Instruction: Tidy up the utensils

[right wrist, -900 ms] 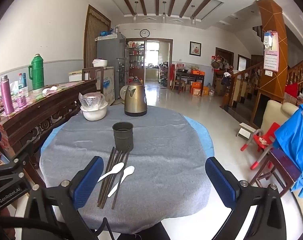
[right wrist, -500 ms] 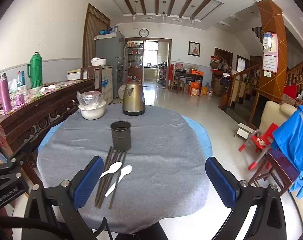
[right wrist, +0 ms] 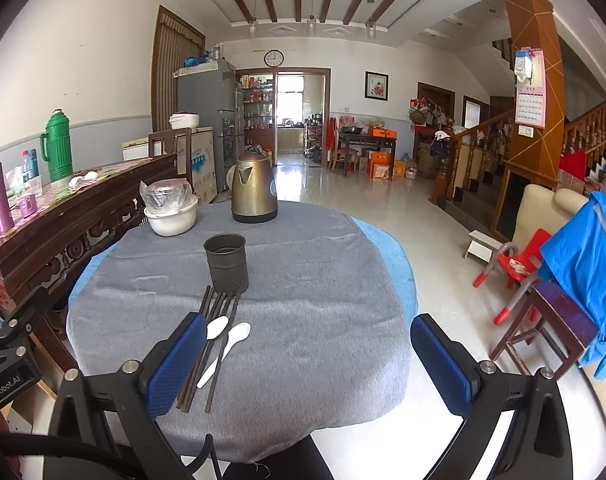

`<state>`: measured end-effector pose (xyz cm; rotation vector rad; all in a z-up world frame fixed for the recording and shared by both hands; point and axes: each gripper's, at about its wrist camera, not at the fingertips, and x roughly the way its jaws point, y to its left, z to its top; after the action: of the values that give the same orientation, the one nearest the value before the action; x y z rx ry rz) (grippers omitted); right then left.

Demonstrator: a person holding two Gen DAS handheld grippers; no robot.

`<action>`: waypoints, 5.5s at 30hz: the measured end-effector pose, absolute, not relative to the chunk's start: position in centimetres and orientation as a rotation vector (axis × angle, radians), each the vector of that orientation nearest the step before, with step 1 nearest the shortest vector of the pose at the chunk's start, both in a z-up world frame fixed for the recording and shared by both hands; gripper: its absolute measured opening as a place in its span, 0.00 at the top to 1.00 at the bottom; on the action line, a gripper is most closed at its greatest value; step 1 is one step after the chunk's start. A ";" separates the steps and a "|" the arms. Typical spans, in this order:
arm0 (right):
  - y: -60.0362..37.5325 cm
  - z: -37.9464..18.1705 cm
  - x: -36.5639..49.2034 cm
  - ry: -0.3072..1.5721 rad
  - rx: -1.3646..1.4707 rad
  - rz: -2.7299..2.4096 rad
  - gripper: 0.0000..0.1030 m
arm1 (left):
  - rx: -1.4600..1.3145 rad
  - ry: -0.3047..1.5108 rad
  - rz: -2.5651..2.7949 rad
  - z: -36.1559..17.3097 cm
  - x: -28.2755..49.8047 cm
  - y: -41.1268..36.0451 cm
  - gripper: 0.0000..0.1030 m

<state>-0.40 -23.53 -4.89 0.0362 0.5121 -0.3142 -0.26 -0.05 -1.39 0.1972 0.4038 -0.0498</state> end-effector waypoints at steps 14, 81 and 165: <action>-23.5 -5.6 -0.1 0.538 0.054 -0.286 0.00 | 0.181 0.432 -0.055 -1.6 -0.2 0.0 0.00; -23.4 -13.2 10.9 0.842 0.351 -0.008 0.25 | 0.066 0.762 0.050 -9.5 6.7 5.5 0.00; -29.9 -23.1 28.2 0.915 0.562 -0.107 0.71 | 0.182 1.097 -0.586 -18.8 27.7 -9.7 0.72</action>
<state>28.16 -29.95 -23.15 0.5624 0.9146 -0.1065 27.66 -9.67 -18.78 0.1821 1.0972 -0.5861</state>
